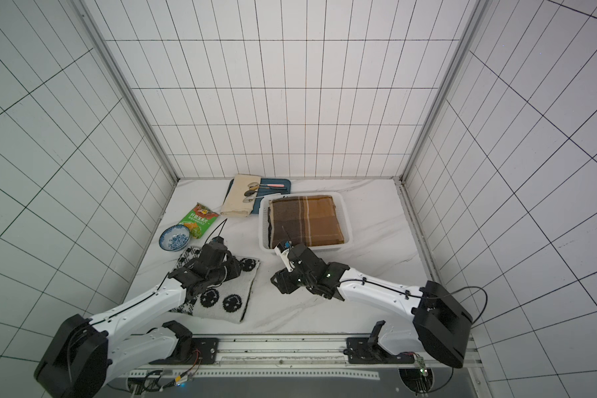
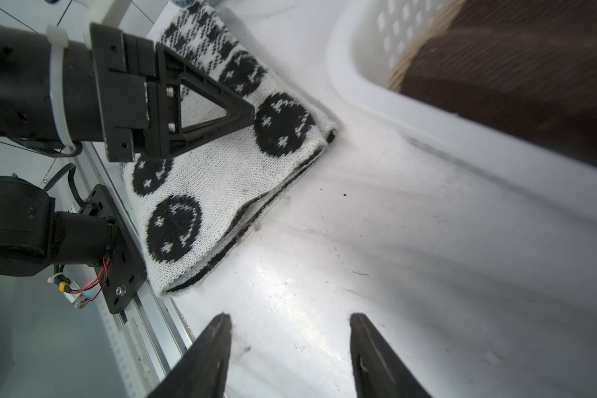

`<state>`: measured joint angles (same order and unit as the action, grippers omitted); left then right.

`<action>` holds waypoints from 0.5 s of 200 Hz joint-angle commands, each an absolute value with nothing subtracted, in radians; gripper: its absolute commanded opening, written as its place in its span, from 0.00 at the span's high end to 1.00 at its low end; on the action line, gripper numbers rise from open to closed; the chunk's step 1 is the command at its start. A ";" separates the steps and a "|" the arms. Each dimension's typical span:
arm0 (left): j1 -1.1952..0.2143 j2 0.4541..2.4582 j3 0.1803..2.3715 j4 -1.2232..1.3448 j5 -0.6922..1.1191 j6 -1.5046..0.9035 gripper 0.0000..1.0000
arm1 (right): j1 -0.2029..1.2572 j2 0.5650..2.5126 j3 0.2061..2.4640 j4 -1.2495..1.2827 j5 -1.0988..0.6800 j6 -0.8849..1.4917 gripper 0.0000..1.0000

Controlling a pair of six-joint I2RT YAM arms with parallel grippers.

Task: Put the folded scarf in the basket
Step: Move the scarf to the center of the board.

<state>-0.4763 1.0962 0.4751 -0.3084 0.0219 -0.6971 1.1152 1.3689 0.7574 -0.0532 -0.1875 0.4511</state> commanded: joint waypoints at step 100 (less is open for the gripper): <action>-0.443 1.005 0.432 -0.267 0.099 -0.632 0.70 | 1.254 1.754 0.836 0.332 -0.121 0.609 0.00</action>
